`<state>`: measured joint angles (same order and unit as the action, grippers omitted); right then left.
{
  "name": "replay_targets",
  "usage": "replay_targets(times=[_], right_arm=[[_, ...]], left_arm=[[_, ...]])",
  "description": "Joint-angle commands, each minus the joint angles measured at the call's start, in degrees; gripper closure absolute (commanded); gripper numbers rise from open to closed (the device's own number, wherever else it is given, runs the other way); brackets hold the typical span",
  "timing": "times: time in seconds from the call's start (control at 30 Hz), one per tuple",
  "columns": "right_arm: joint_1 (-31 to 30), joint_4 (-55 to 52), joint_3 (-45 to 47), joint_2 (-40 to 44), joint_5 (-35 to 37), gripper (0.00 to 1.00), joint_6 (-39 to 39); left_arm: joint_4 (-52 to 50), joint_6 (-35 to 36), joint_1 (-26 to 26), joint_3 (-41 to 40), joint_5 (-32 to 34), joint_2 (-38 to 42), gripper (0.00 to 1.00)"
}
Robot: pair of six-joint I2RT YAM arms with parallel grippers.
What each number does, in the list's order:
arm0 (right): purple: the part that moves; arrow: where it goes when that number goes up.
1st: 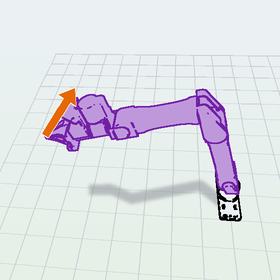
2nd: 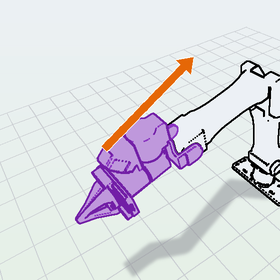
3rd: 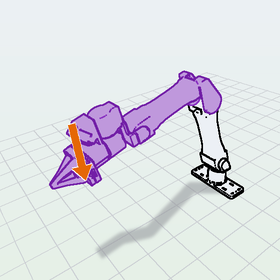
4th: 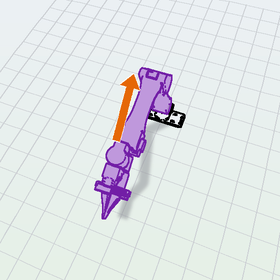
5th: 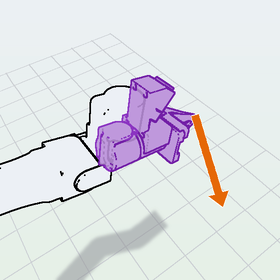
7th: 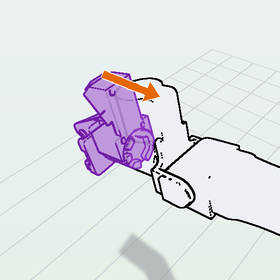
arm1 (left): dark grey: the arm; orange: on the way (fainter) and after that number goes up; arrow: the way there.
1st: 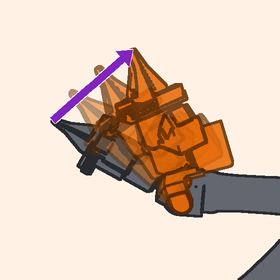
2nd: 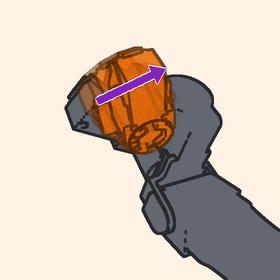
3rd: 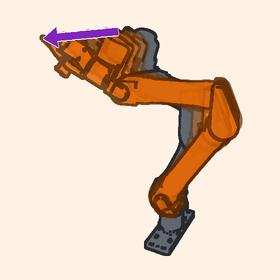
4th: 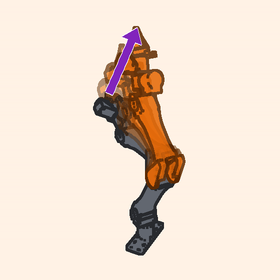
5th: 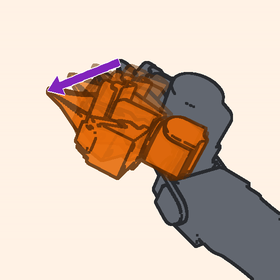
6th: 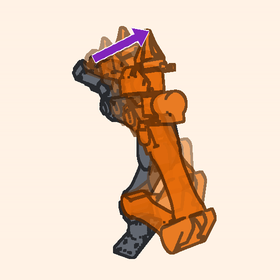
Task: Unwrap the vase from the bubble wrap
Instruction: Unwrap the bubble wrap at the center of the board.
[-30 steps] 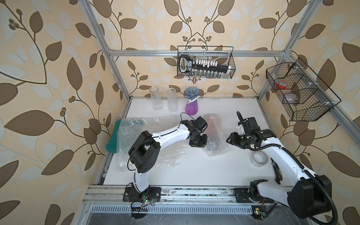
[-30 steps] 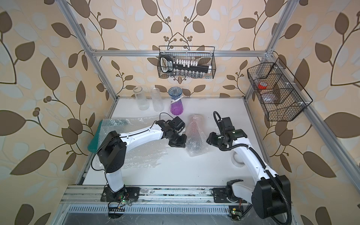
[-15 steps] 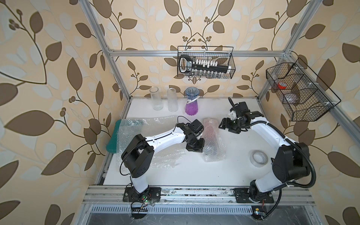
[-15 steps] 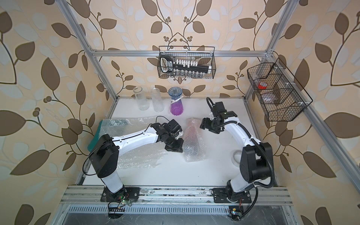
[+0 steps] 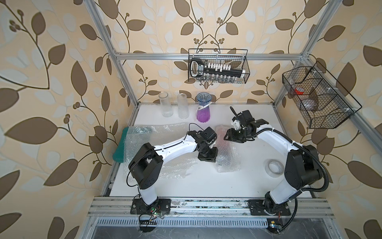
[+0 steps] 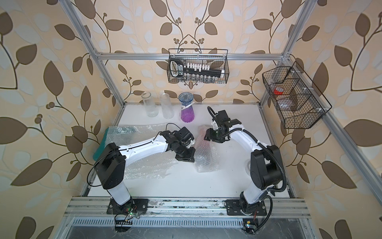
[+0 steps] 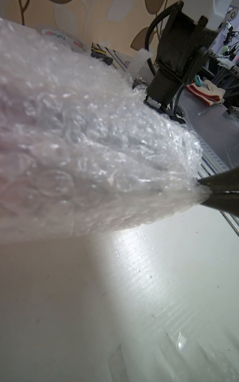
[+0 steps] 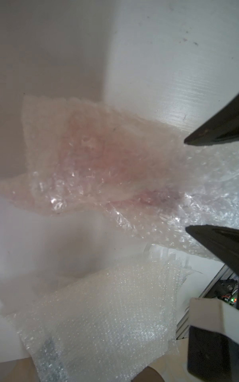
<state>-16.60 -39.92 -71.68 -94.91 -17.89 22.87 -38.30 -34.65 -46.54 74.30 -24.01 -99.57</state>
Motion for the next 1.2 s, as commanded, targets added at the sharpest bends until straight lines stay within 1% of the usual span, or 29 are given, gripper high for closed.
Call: replay_targets(times=[0.0, 0.07, 0.17, 0.27, 0.3, 0.5, 0.6, 0.63, 0.67, 0.7, 0.73, 0.77, 0.87, 0.93, 1.0, 1.1, 1.17], right_arm=[[0.2, -0.4, 0.6, -0.5, 1.6, 0.54, -0.5], [0.2, -0.6, 0.6, -0.5, 2.0, 0.62, -0.3], [0.2, -1.1, 0.5, -0.7, 2.3, 0.69, -0.3], [0.2, -1.1, 1.2, 0.1, 3.1, 0.80, -0.1], [0.3, -1.0, 1.6, 0.5, 3.2, 0.81, -0.2], [0.3, -1.3, 4.0, 2.8, 3.8, 0.88, -0.1], [0.3, -1.3, 4.6, 3.5, 3.5, 0.88, 0.0], [0.3, -1.5, 4.6, 3.8, 3.2, 0.86, 0.0], [0.3, -1.4, 4.8, 4.0, 3.0, 0.83, 0.0], [0.2, -1.4, 4.7, 4.2, 2.9, 0.79, -0.1], [0.2, -1.3, 4.7, 4.4, 2.8, 0.76, -0.2], [0.3, -1.3, 4.7, 4.5, 2.5, 0.75, -0.3], [0.3, -1.2, 4.5, 4.4, 1.9, 0.72, -0.4], [0.2, -1.1, 4.4, 4.2, 1.6, 0.71, -0.4], [0.3, -0.7, 4.3, 4.1, 1.4, 0.71, -0.3], [0.2, -0.8, 3.9, 3.7, 1.4, 0.68, -0.4], [0.2, -1.1, 3.6, 3.6, 1.9, 0.64, -0.5]], left_arm=[[-1.8, 0.7, -0.7, -0.8, -0.7, 4.6, 1.00], [-2.1, 0.8, -0.7, -1.4, -0.3, 5.3, 1.00], [-3.1, 1.3, -0.7, -2.0, 0.0, 6.1, 1.00], [-4.4, 1.9, -0.7, -2.3, 0.3, 7.2, 1.00], [-4.8, 2.2, -0.7, -2.5, 0.5, 7.4, 1.00], [-6.5, 3.0, -0.7, -2.7, 1.3, 8.5, 1.00], [-6.7, 2.9, -0.7, -2.6, 1.4, 9.0, 1.00], [-6.8, 2.8, -0.7, -2.5, 1.5, 9.1, 1.00], [-7.1, 2.7, -0.7, -2.3, 1.5, 9.3, 0.93], [-7.3, 2.7, -0.7, -2.2, 1.3, 9.5, 0.84], [-7.5, 2.7, -0.7, -2.0, 0.8, 9.9, 0.72], [-7.9, 2.9, -0.7, -1.7, 0.1, 10.3, 0.60], [-8.9, 3.2, -0.4, -0.6, -2.4, 11.6, 0.34], [-10.3, 3.9, -0.1, 1.2, -3.1, 11.6, 0.30], [-11.3, 4.1, 0.7, 3.4, -2.6, 10.8, 0.29], [-10.9, 3.8, 4.1, 7.0, -3.1, 7.9, 0.30], [-9.2, 3.9, 6.4, 10.1, -3.8, 4.8, 0.30]])
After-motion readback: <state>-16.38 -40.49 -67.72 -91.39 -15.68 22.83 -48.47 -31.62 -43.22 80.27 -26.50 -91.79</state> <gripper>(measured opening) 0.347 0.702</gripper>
